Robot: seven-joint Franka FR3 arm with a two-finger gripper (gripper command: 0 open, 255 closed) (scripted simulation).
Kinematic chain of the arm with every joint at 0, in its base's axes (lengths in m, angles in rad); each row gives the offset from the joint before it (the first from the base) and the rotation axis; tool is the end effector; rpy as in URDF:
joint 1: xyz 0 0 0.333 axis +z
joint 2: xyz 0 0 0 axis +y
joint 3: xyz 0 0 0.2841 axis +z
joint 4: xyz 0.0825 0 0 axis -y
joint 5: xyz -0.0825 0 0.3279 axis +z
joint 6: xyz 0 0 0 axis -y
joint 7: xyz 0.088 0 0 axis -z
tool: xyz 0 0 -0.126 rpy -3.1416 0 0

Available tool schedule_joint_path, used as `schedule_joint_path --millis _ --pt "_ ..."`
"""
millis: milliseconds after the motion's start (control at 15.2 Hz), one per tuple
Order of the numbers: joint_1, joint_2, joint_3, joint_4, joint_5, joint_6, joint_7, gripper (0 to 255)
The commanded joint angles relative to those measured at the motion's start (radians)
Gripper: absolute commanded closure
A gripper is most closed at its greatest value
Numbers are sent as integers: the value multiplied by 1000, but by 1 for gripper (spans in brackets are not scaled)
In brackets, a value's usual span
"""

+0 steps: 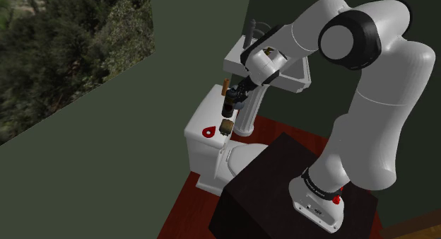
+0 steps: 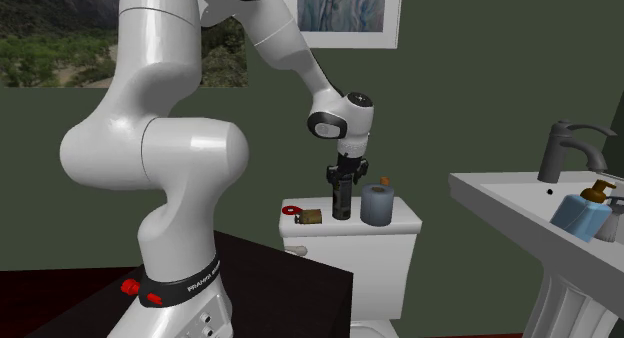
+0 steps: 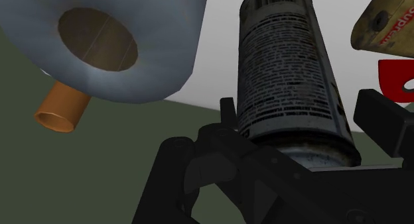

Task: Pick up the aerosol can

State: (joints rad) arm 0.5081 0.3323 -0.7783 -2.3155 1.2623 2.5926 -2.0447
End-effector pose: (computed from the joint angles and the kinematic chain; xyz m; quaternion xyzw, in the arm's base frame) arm 0.4633 -0.1464 0.2397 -0.9066 -0.3516 -0.2316 0.0265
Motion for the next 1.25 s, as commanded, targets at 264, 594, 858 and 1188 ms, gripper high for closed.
schedule_joint_path --millis 264,594,858,1188 --pt "24 -41 -28 -11 -67 5 53 255" --pt "69 -119 -79 -28 -195 13 155 255" --pt "104 -185 -119 -39 -311 18 245 255" --pt "128 -240 -146 -45 -411 21 324 255"
